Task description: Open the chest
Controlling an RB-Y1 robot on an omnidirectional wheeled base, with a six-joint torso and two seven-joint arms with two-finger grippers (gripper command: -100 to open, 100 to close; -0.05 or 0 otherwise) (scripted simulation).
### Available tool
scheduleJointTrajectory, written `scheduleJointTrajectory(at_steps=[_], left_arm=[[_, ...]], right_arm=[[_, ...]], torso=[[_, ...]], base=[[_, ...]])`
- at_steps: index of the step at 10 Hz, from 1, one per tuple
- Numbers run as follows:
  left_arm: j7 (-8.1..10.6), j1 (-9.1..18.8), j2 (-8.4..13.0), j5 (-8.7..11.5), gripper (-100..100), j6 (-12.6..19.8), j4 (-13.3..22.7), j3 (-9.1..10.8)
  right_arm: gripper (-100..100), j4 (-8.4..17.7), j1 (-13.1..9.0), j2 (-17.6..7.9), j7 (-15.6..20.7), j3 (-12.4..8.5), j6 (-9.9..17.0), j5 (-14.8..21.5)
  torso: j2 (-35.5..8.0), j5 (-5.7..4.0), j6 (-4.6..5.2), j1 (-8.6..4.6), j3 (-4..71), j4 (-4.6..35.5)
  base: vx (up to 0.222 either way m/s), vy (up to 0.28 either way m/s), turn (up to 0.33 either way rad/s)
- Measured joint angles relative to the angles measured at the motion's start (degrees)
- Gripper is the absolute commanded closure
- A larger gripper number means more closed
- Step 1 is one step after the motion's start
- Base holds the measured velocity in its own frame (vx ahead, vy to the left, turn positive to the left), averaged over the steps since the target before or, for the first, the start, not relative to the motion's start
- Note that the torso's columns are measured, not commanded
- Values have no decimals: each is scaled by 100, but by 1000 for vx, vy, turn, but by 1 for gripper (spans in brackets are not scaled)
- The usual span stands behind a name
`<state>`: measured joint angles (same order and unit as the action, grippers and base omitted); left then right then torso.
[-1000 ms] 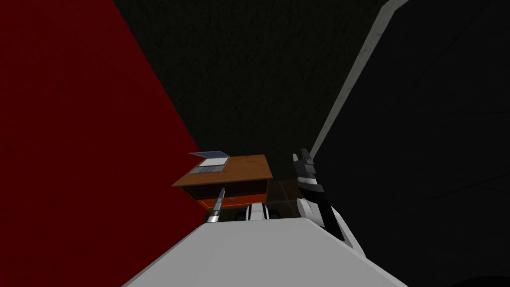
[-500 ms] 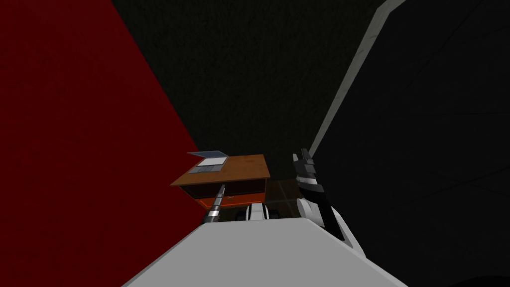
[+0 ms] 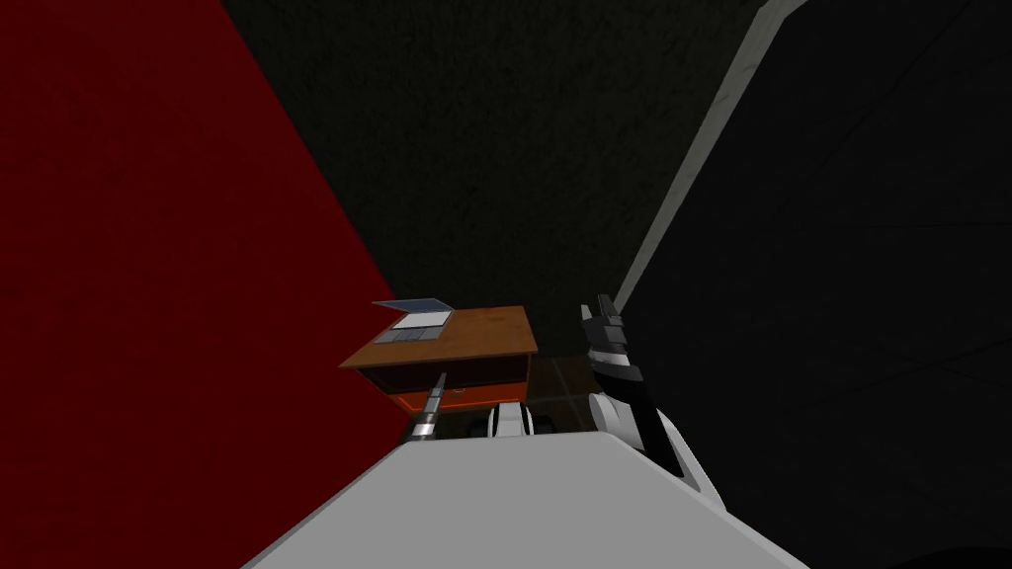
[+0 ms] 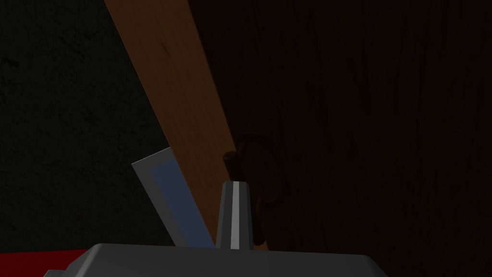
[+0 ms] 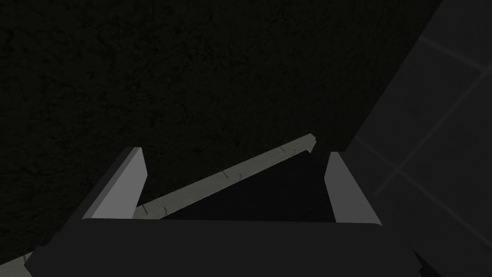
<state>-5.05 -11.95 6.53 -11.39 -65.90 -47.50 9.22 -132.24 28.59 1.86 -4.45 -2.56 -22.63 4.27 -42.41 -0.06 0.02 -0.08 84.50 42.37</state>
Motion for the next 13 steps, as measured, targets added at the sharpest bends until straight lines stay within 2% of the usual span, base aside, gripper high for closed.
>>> scheduleJointTrajectory(at_steps=[1, 2, 5, 6, 9, 13], left_arm=[[-3, -8, -2, -2, -100, -18, -4, -1], [-3, -7, -2, -1, -100, -16, -4, -1], [113, 123, 103, 41, -100, 308, -217, 5], [124, 132, 107, 43, 100, 342, -225, 6], [51, 36, 38, 18, 100, 105, -43, 0], [258, -15, 213, 18, 100, 315, -280, 1]], right_arm=[[0, 0, 0, 0, 0, 0, 0, 0], [0, 0, 0, 1, 0, 1, 0, 0], [0, 0, 0, 1, 0, 1, 0, 0], [0, 0, 0, 1, 0, 1, 0, 0], [0, 0, 0, 0, 0, 0, 0, 0], [0, 0, -2, 1, 0, 1, 0, 0]], torso=[[7, 1, 0, -7, 3, -5], [12, 2, -1, -5, 6, -8], [26, 7, 0, 10, 14, -13], [16, 9, -3, 16, 9, -11], [1, -2, -3, -2, -2, -2], [-29, -21, -4, -22, -10, 22]], base=[[0, 5, 0], [5, -20, -11], [11, -31, -7], [1, 13, 10], [-38, 6, 7], [-182, -55, 25]])
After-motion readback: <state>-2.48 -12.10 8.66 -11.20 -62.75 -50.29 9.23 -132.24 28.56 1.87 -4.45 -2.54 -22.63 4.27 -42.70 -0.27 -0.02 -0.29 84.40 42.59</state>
